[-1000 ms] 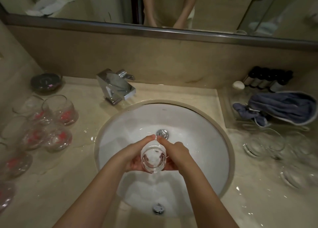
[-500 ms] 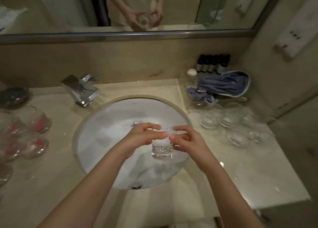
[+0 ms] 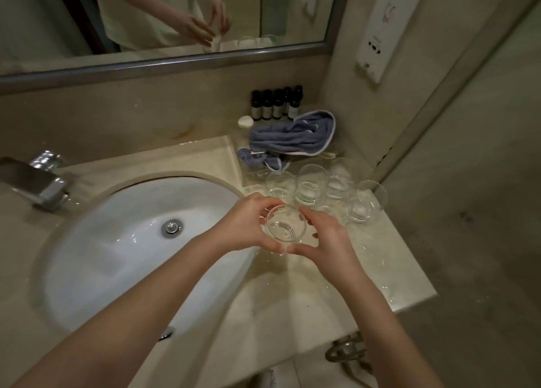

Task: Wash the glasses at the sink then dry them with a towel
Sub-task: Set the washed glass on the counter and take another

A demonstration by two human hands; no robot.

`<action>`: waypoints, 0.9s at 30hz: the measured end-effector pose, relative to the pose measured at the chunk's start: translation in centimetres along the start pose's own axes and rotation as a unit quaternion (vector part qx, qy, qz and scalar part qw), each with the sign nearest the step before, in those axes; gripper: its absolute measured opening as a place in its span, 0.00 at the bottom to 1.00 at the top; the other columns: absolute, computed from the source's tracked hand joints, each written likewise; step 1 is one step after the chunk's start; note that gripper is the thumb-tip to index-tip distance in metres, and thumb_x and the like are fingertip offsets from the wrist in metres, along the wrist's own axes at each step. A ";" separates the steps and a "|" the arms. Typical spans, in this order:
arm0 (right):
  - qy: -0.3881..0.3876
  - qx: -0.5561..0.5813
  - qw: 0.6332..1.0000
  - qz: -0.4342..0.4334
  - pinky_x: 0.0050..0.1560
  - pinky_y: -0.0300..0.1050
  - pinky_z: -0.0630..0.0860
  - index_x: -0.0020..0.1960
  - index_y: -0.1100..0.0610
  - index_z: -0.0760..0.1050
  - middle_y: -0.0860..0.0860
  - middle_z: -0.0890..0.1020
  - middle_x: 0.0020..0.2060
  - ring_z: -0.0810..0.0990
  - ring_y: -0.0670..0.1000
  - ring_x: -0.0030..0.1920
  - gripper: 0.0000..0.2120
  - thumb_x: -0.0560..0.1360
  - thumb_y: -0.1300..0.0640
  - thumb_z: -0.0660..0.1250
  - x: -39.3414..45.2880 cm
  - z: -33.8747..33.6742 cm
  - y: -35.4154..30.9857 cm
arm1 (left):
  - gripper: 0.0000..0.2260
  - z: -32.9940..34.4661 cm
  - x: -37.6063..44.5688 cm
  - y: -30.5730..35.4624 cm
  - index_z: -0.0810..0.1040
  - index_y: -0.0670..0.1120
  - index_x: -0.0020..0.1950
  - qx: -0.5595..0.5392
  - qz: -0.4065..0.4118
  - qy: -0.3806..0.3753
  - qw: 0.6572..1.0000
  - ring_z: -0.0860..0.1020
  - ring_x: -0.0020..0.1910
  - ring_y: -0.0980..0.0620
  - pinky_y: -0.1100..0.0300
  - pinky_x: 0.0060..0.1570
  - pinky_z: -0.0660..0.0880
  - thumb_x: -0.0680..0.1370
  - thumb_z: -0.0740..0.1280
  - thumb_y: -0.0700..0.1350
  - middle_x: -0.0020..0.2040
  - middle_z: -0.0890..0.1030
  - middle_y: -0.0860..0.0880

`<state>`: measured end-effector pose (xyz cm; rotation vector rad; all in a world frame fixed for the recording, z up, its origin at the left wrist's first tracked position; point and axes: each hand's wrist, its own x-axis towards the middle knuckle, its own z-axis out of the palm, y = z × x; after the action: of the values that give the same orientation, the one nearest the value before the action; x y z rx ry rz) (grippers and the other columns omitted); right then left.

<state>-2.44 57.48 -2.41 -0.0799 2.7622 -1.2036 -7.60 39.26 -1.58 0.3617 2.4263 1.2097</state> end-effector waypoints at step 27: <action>-0.019 -0.195 0.979 -0.058 0.63 0.50 0.68 0.72 0.56 0.67 0.52 0.72 0.63 0.66 0.56 0.60 0.36 0.68 0.55 0.77 3.2 -0.6 3.6 | 0.40 4.7 3.2 -0.9 0.73 0.46 0.70 -0.027 -0.048 0.062 0.997 0.73 0.54 0.52 0.57 0.61 0.74 0.60 0.82 0.38 0.52 0.69 0.51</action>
<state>-5.74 60.10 -4.95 -0.3023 2.9524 -0.6540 -8.25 43.29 -5.61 0.1563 2.4778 1.2885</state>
